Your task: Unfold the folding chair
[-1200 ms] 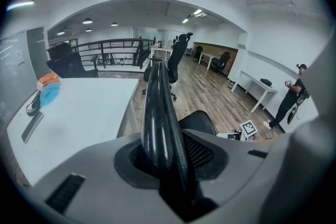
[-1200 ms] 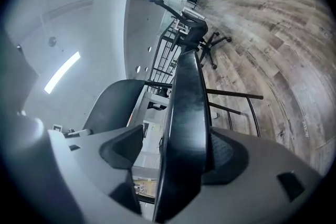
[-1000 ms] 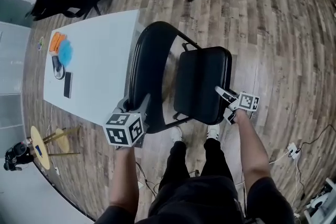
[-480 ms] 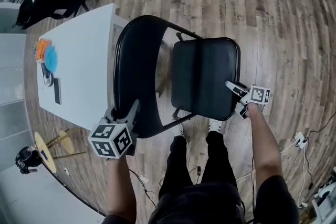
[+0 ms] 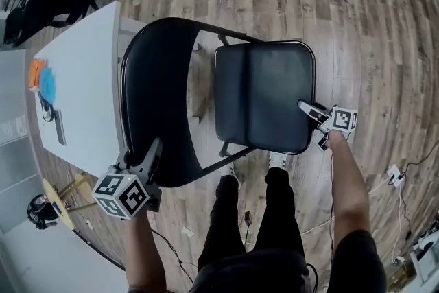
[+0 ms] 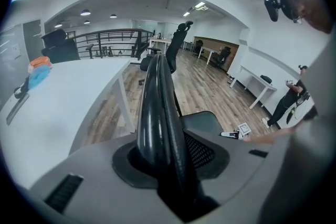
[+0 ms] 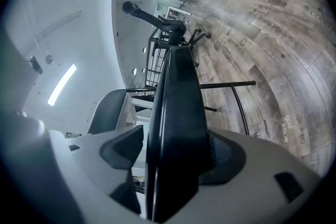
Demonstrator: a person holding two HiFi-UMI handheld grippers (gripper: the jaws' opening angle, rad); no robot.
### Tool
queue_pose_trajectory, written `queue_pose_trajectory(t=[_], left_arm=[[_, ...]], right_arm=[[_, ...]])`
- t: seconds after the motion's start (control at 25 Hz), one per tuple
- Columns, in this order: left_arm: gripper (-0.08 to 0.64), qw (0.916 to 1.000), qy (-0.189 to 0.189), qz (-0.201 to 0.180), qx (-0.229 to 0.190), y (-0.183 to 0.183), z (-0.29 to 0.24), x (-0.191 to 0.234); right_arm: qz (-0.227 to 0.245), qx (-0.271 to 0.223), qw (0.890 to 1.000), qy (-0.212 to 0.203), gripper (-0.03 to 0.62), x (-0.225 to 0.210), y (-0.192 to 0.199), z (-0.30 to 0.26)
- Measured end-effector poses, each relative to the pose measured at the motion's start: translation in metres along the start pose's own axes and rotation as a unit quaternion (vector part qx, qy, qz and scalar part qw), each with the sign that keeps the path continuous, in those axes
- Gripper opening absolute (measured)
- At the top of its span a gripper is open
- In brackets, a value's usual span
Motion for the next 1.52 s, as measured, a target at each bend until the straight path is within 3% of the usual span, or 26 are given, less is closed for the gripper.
queue_pose_trajectory(t=[0.16, 0.36, 0.52, 0.76, 1.2, 1.4, 1.52], left_arm=[[0.140, 0.9999, 0.011, 0.009, 0.004, 0.009, -0.012, 0.006], [0.142, 0.9996, 0.008, 0.023, 0.016, 0.013, -0.034, 0.000], [0.144, 0.9996, 0.013, 0.020, 0.015, 0.021, -0.048, 0.005], [0.143, 0.9994, 0.020, 0.020, 0.021, 0.030, -0.063, -0.005], [0.133, 0.9995, 0.028, 0.011, 0.013, 0.033, -0.068, -0.013], [0.137, 0.9994, 0.030, 0.019, 0.001, 0.033, -0.065, -0.014], [0.153, 0.9995, 0.013, 0.025, -0.012, 0.032, -0.055, -0.014]], right_arm=[[0.005, 0.000, 1.000, 0.010, 0.325, -0.029, 0.000, 0.005], [0.015, 0.020, 0.998, 0.055, 0.325, -0.073, -0.007, 0.016], [-0.001, 0.011, 1.000, 0.025, 0.325, -0.091, -0.007, 0.019], [-0.004, 0.015, 1.000, 0.022, 0.325, -0.122, -0.008, 0.031], [0.014, 0.013, 1.000, 0.014, 0.325, -0.133, -0.009, 0.032], [0.010, 0.019, 0.999, 0.039, 0.325, -0.127, -0.007, 0.036], [0.064, 0.040, 0.990, 0.123, 0.327, -0.127, -0.011, 0.060]])
Point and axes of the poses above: the fingertips, and each gripper's own axes: z backward along the fingers, x to its left, y out of its underside, the point moved 5 cm from there along z, backward along the fingers, and after that the axes turned 3 degrees about z, right-handed, at the moved point
